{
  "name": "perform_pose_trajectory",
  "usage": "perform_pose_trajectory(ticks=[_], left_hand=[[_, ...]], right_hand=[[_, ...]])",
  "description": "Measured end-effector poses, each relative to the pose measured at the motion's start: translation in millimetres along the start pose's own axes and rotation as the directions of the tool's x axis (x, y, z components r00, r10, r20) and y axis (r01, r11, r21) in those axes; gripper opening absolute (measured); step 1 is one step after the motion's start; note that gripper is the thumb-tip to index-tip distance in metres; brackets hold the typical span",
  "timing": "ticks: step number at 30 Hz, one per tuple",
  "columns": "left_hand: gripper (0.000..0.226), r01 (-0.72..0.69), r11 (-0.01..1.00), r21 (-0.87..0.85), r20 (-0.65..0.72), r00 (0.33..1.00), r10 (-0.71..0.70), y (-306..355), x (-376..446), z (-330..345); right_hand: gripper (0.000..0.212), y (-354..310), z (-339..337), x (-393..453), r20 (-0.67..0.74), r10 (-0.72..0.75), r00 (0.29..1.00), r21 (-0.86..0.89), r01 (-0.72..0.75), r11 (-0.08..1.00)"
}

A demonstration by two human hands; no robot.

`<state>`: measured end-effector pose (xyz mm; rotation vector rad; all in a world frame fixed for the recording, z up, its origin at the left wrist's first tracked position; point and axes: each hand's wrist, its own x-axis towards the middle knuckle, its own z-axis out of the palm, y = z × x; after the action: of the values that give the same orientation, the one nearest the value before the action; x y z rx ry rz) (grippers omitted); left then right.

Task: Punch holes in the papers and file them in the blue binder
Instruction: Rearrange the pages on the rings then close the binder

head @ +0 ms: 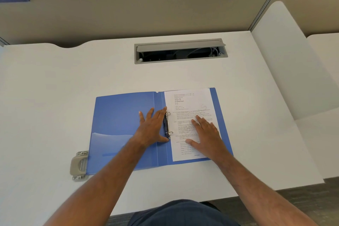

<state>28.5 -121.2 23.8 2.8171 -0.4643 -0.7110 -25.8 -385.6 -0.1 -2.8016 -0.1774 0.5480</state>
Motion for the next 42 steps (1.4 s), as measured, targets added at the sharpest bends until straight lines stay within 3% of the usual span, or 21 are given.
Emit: perform_pose_trajectory(ticks=[8, 14, 20, 26, 31, 42], left_hand=[[0.127, -0.094, 0.996, -0.005, -0.097, 0.991, 0.093, 5.0, -4.0, -7.8], [0.127, -0.152, 0.987, -0.044, -0.073, 0.986, 0.149, 19.7, 4.5, -6.8], [0.127, -0.121, 0.991, -0.059, -0.042, 0.992, 0.118, 28.5, 10.8, 1.1], [0.132, -0.102, 0.993, -0.051, -0.095, 0.991, 0.097, 14.3, 5.9, 10.1], [0.124, -0.095, 0.994, -0.058, -0.170, 0.982, 0.084, 8.3, 2.3, 14.8], [0.118, -0.105, 0.992, -0.062, -0.179, 0.979, 0.093, 9.5, 2.2, 15.5]], right_hand=[[0.095, 0.6, 1.3, 0.2, -0.010, 0.004, 1.000, 0.018, -0.004, 1.000], [0.094, -0.2, 6.2, 1.4, -0.033, -0.005, 0.999, 0.034, 0.006, 0.999], [0.069, -23.6, 10.5, -5.7, -0.185, -0.191, 0.964, 0.010, 0.196, 0.981], [0.072, -50.8, 22.0, 2.2, -0.210, -0.282, 0.936, -0.036, 0.280, 0.959], [0.071, -49.6, 22.7, 10.0, -0.188, -0.252, 0.949, -0.062, 0.245, 0.968], [0.066, -49.0, 13.6, 15.0, -0.108, -0.251, 0.962, -0.092, 0.242, 0.966]])
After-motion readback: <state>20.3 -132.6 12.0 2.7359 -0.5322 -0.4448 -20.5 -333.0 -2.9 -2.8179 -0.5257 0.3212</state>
